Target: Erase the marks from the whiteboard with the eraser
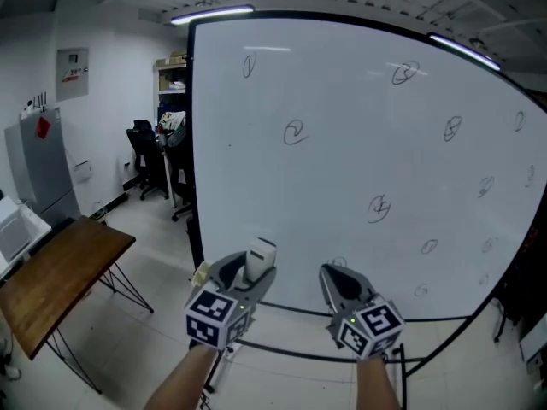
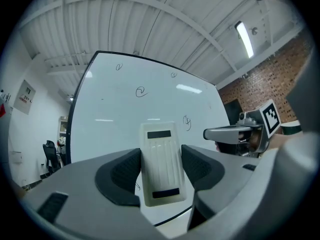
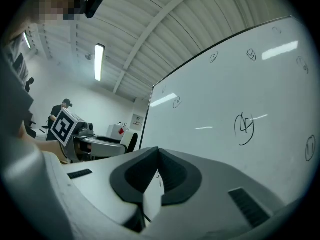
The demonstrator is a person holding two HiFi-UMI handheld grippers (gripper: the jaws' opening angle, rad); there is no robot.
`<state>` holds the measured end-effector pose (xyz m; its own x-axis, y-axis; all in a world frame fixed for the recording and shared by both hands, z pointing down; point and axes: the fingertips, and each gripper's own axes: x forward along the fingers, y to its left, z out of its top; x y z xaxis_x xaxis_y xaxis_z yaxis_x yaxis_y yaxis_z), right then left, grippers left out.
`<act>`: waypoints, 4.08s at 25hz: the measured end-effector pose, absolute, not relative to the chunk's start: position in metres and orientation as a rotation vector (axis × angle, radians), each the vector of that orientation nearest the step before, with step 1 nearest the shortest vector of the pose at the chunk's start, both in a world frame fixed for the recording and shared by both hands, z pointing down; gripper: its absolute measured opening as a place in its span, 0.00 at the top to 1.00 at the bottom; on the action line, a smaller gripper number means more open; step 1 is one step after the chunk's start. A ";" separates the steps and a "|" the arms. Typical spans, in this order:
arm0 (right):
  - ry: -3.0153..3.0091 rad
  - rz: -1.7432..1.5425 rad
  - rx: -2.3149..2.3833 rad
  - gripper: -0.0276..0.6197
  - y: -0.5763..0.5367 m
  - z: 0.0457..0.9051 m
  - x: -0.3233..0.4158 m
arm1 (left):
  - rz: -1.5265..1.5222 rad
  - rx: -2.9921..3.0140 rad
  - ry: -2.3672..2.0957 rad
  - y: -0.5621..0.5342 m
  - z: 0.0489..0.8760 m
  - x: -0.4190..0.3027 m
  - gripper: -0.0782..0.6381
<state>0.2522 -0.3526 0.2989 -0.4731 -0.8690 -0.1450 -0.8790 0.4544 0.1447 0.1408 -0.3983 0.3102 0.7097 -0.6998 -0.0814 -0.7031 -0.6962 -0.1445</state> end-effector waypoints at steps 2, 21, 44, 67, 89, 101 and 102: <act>2.648 0.290 -1.593 0.97 -0.363 0.300 0.251 | 0.023 -2.731 1.148 -0.407 0.306 0.139 0.54; 2.673 0.565 -1.459 0.97 -0.439 0.161 0.189 | 0.203 -2.452 1.178 -0.492 0.121 0.091 0.54; 2.608 0.669 -1.527 0.97 -0.462 0.124 0.208 | 0.099 -2.221 1.329 -0.577 -0.080 0.085 0.54; 2.575 0.625 -1.558 0.97 -0.445 0.121 0.221 | -0.039 -2.139 1.288 -0.562 -0.023 0.153 0.54; 2.555 0.535 -1.649 0.97 -0.435 0.145 0.247 | 0.145 -2.214 1.412 -0.585 -0.058 0.059 0.54; 2.538 0.485 -1.630 0.97 -0.410 0.164 0.232 | 0.186 -2.381 1.273 -0.533 0.049 0.069 0.54; 2.534 0.480 -1.628 0.97 -0.408 0.166 0.232 | 0.182 -2.407 1.254 -0.530 0.062 0.074 0.54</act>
